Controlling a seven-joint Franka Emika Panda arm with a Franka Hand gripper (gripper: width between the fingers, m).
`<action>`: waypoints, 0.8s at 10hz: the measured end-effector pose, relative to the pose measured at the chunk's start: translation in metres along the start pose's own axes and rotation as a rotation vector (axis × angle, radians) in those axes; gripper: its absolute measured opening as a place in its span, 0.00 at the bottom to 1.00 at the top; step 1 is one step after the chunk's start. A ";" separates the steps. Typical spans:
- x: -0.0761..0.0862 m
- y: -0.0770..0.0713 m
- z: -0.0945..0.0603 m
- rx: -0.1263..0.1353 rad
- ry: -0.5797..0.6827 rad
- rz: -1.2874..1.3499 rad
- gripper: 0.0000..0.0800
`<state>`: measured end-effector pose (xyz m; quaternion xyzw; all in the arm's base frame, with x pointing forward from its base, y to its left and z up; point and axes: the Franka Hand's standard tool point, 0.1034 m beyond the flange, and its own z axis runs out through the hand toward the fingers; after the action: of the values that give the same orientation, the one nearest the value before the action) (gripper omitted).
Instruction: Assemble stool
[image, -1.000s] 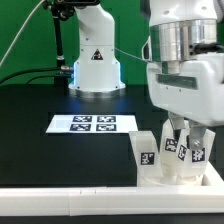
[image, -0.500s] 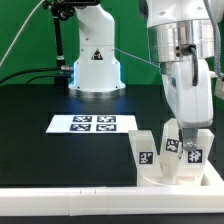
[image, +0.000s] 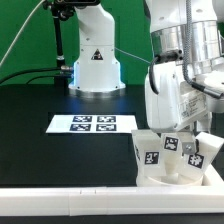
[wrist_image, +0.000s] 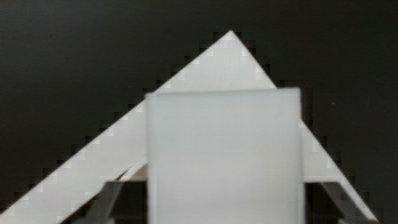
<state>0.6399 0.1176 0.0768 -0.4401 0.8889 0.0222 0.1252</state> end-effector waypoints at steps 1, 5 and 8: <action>0.000 0.000 0.000 -0.001 0.000 -0.014 0.42; -0.004 -0.001 -0.008 0.005 -0.011 -0.251 0.79; -0.017 0.000 -0.026 0.002 -0.021 -0.642 0.81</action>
Offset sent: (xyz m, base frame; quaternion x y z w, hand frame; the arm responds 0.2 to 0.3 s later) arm 0.0000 0.0000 0.0000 0.0000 0.0000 -0.0650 0.9979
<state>0.6440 0.1268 0.1062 -0.6978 0.7033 -0.0147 0.1353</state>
